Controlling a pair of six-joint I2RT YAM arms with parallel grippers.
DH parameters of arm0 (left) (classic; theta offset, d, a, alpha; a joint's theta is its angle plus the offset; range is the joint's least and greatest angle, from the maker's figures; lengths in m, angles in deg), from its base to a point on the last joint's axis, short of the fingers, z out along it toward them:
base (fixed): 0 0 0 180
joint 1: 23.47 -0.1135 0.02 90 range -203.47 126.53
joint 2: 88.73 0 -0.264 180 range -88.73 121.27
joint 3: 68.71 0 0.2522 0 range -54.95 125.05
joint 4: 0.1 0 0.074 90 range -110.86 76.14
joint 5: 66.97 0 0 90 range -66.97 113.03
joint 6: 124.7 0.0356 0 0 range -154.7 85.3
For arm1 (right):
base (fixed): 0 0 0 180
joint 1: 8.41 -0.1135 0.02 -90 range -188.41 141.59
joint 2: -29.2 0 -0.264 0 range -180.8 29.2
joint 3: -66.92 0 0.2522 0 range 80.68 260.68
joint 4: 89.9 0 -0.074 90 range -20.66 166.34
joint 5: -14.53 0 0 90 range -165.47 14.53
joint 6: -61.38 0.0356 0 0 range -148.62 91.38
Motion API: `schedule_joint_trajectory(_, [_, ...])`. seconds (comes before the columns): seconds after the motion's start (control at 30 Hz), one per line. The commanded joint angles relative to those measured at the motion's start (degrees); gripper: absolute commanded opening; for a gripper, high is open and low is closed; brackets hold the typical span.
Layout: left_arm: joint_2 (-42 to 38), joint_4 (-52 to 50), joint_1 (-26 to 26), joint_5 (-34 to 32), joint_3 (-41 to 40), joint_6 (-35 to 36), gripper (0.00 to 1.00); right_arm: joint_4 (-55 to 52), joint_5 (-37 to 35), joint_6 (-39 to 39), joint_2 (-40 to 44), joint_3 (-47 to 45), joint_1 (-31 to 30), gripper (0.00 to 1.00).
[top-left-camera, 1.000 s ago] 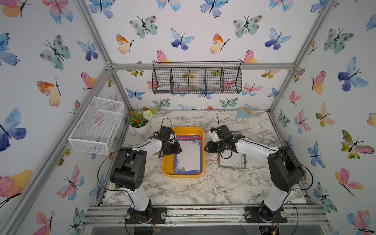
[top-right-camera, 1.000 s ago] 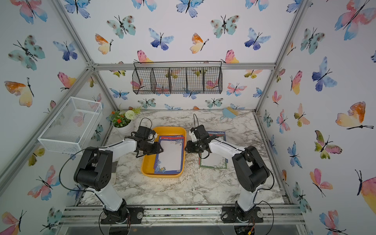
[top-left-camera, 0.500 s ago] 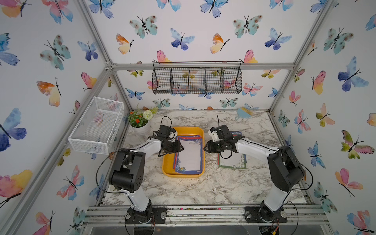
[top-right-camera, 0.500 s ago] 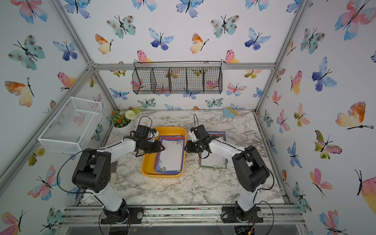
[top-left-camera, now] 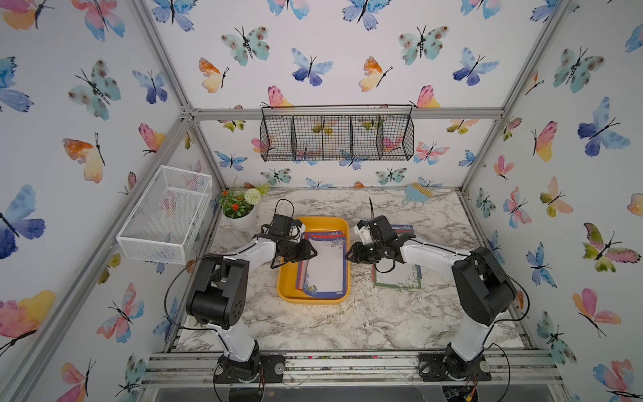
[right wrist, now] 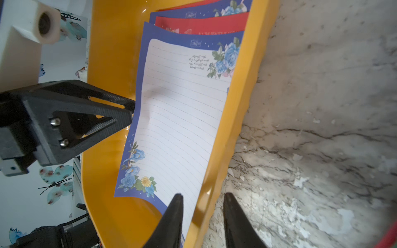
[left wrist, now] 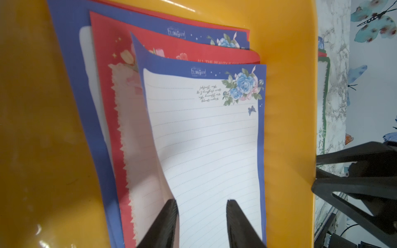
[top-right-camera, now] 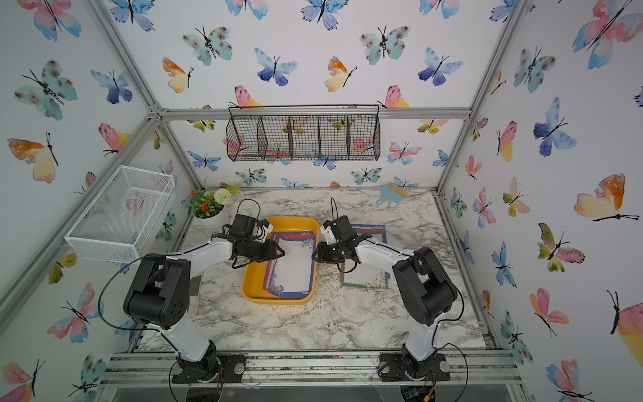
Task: Take out the stationery paper from the storage box
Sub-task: Pick up the stationery paper from the storage box.
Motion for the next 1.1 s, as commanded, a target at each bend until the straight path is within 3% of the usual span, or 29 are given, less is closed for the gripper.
schedule_joint_trajectory(0.0, [1.4, -0.1, -0.7, -0.1, -1.1, -0.3, 0.42, 0.7, 0.9, 0.4, -0.5, -0.5, -0.1, 0.35])
schedule_joint_trajectory(0.43, [3.1, 0.0, -1.5, 1.1, -0.8, -0.4, 0.4, 1.2, 1.2, 0.5, 0.1, -1.2, -0.1, 0.34])
schedule_joint_trajectory(0.63, [4.0, 0.0, -1.5, 2.9, -0.5, -0.3, 0.3, 1.2, 1.0, 0.3, 0.5, -1.3, -0.2, 0.34])
schedule_joint_trajectory(0.83, [2.3, 0.0, -1.5, 2.7, -0.5, 0.3, 0.11, 0.5, 0.0, -0.1, 1.5, -0.8, -0.1, 0.34])
schedule_joint_trajectory(0.97, [-2.0, 0.0, -1.5, 2.7, -0.1, 0.6, 0.01, -2.0, -2.7, -1.6, 3.3, 0.7, -0.1, 0.37])
schedule_joint_trajectory(1.07, [-6.4, -0.7, -1.5, 2.4, 1.0, 1.1, 0.0, -4.7, -5.4, -3.4, 5.2, 2.5, -0.1, 0.41])
